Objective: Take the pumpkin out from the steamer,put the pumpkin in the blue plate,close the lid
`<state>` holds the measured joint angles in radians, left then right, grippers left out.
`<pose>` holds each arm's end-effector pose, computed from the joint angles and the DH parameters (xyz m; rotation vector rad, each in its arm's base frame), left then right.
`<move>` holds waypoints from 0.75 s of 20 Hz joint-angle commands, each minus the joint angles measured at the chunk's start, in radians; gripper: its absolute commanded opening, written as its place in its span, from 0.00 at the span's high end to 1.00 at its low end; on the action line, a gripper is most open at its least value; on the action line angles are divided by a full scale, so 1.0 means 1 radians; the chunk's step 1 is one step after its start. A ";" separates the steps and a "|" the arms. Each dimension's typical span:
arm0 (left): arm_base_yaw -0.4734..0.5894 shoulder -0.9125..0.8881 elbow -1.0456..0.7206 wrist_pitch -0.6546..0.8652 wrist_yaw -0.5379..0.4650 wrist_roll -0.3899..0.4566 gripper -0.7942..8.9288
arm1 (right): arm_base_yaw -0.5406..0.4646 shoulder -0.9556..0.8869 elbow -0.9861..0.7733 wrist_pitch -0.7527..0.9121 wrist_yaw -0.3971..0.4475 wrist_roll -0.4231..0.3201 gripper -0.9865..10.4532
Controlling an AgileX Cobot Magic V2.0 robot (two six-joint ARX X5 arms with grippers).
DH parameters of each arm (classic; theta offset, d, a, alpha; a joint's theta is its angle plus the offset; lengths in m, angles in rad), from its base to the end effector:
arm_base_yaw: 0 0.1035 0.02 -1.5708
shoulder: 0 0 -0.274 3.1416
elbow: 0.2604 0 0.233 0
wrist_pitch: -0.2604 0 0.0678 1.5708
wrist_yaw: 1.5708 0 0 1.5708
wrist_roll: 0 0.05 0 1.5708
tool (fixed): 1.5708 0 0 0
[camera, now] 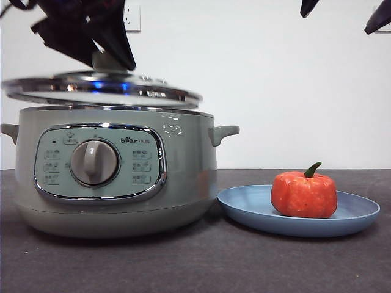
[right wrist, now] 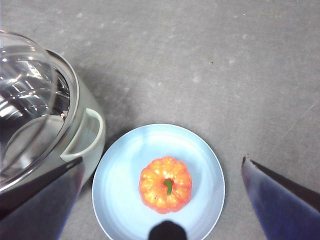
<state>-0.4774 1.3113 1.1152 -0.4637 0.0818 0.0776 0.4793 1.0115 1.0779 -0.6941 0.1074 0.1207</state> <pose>0.2425 -0.1301 0.3112 0.2042 0.6345 -0.5642 0.1714 0.0830 0.3415 -0.0668 0.6241 0.3220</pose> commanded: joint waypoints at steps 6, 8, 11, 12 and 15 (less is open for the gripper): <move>0.000 0.057 0.006 0.087 0.046 -0.006 0.93 | 0.000 -0.006 -0.007 -0.005 0.004 0.013 0.45; 0.000 0.066 0.006 0.089 0.069 -0.006 0.93 | 0.000 -0.006 -0.007 -0.004 0.004 0.013 0.45; 0.000 0.067 0.006 0.089 0.082 -0.006 0.93 | 0.000 -0.006 -0.007 -0.005 0.003 0.013 0.45; 0.000 0.067 0.006 0.089 0.079 -0.006 0.93 | 0.000 -0.006 -0.007 -0.005 0.003 0.013 0.45; 0.001 0.067 0.006 0.089 0.076 -0.006 0.92 | 0.000 -0.006 -0.007 -0.005 0.003 0.013 0.45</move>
<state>-0.4759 1.3842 1.1152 -0.4114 0.1444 0.0776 0.4793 1.0065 1.0779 -0.7029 0.1074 0.1238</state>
